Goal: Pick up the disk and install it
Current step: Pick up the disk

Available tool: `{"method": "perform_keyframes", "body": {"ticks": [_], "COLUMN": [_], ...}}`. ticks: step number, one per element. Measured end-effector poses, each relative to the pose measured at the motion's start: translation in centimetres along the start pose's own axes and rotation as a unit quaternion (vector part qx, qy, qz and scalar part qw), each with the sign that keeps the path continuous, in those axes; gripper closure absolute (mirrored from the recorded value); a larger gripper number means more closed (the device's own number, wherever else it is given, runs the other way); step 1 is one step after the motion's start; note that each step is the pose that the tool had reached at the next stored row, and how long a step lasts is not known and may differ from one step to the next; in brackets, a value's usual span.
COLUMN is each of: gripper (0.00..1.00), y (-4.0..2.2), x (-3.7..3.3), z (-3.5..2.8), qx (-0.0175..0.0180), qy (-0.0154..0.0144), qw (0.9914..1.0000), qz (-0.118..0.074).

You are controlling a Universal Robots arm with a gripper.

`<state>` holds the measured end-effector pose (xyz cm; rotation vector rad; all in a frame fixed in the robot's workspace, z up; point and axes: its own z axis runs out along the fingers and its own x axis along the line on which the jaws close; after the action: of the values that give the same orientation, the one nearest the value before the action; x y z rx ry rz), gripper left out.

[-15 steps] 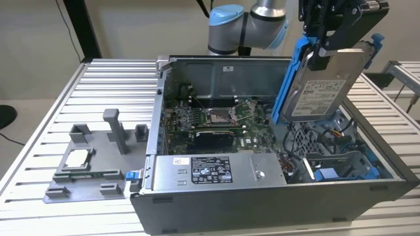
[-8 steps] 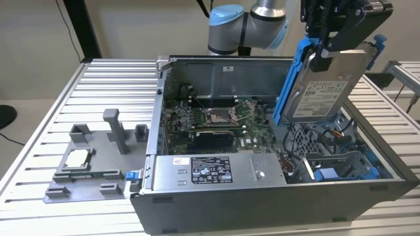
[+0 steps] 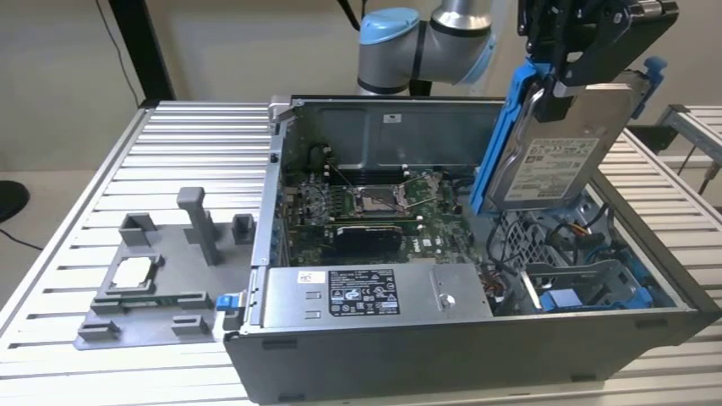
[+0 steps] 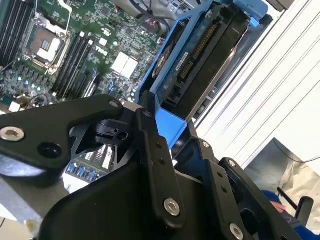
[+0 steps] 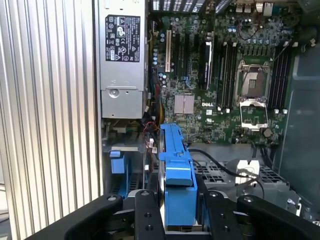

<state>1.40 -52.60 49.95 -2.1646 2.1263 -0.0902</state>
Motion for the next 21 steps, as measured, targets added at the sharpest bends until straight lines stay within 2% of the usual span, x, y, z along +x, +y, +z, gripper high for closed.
{"method": "perform_keyframes", "body": {"ticks": [6, 13, 21], "gripper": [1.0, 1.0, 1.0], "y": [-0.05, -0.06, -0.57], "x": [0.04, 0.09, 0.99], "z": [-0.42, -0.44, -0.41], "qx": [-0.0002, -0.0003, -0.0014], "qy": [0.0, -0.0001, -0.0001], "qw": [1.0, 1.0, 1.0], "qz": [0.0, 0.0, 0.0]}}
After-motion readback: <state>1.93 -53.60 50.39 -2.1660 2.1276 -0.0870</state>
